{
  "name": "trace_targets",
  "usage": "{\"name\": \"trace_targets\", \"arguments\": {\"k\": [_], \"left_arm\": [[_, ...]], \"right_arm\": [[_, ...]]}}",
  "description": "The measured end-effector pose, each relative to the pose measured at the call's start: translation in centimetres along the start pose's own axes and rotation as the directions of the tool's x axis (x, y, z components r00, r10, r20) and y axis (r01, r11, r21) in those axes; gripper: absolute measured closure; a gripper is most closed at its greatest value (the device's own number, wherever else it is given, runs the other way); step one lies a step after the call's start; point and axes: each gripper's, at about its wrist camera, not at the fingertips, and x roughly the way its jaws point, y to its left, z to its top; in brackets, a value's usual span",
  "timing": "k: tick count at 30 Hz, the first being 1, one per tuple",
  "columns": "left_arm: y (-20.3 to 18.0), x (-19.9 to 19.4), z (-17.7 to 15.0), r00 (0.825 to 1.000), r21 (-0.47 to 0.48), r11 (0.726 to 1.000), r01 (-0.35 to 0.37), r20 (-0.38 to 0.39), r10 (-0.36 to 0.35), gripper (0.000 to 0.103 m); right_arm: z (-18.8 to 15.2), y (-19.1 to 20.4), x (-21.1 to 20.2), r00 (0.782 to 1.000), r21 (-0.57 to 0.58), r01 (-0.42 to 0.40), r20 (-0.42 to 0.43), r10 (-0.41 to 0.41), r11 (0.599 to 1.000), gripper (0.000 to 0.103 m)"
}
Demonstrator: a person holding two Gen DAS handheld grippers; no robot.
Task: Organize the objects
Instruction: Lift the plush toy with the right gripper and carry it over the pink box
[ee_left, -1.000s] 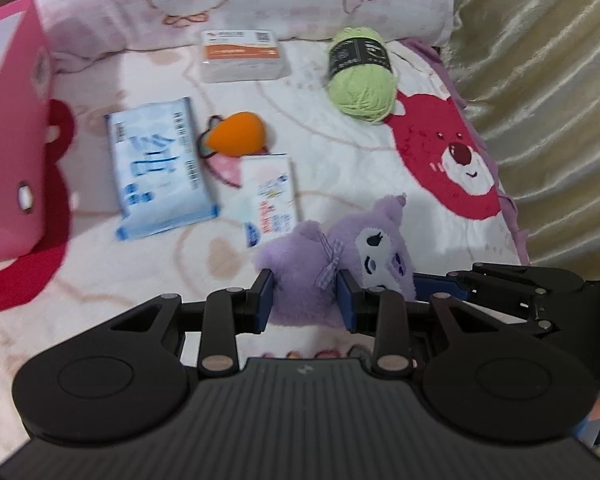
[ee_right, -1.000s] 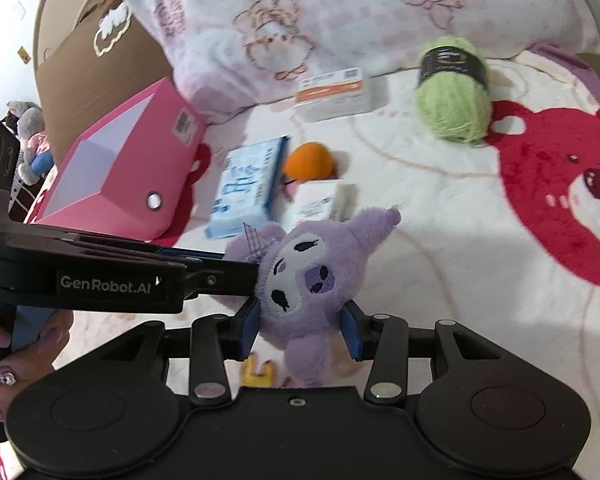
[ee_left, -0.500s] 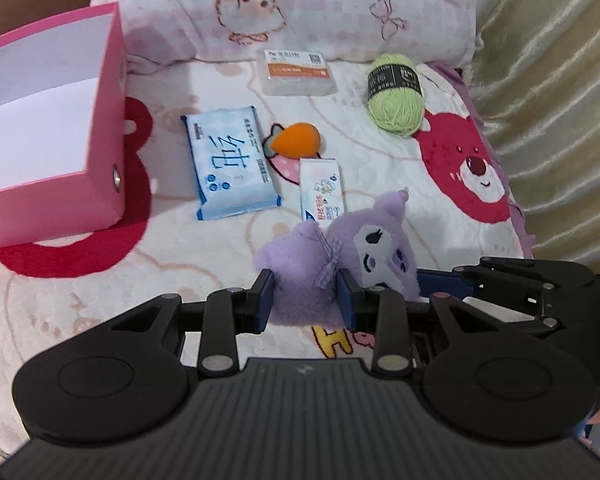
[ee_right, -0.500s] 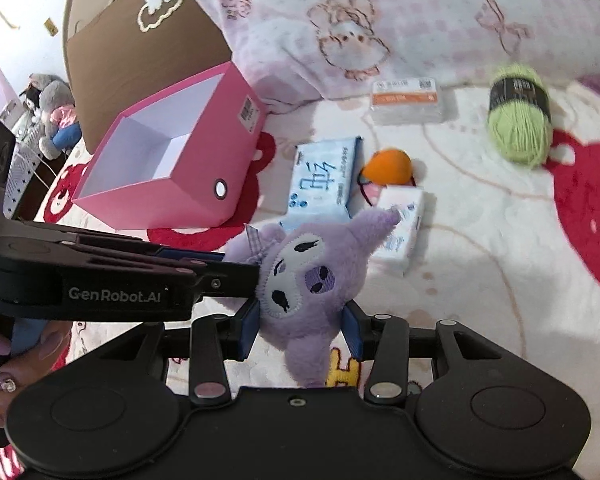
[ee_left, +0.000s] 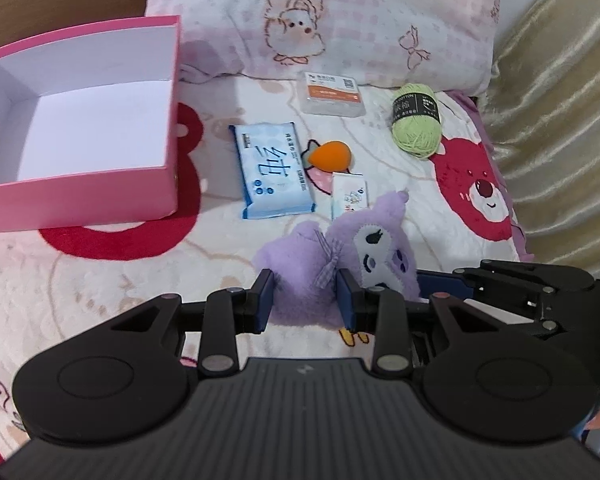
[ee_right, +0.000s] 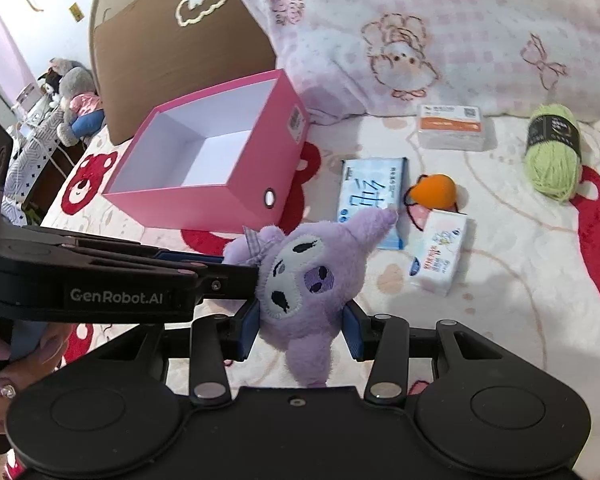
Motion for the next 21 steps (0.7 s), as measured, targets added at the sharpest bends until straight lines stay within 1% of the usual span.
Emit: {"name": "trace_targets", "arguments": {"k": [4, 8, 11, 16, 21], "left_arm": [[1.2, -1.2, 0.1, 1.000, -0.022, 1.000, -0.009, 0.002, 0.009, 0.071], [2.4, -2.6, 0.7, 1.000, -0.024, 0.999, -0.026, 0.011, 0.027, 0.071], [3.2, -3.9, 1.7, 0.999, -0.020, 0.999, -0.047, 0.012, 0.047, 0.071], [4.4, -5.8, 3.2, 0.996, 0.006, 0.996, -0.085, 0.039, 0.085, 0.071], [6.1, -6.3, 4.7, 0.993, -0.016, 0.994, -0.105, 0.047, 0.106, 0.071]], "right_arm": [[0.6, 1.4, 0.1, 1.000, -0.017, -0.018, -0.006, 0.018, 1.000, 0.054], [1.7, 3.1, 0.4, 1.000, -0.049, -0.027, -0.006, 0.026, 0.998, 0.054], [2.9, 4.4, 0.5, 0.999, -0.069, -0.043, -0.005, 0.042, 0.997, 0.054], [5.0, 6.4, 0.9, 0.998, -0.106, -0.055, 0.005, 0.056, 0.993, 0.054], [7.0, 7.4, 2.2, 0.997, -0.130, -0.076, -0.005, 0.076, 0.989, 0.054]]}}
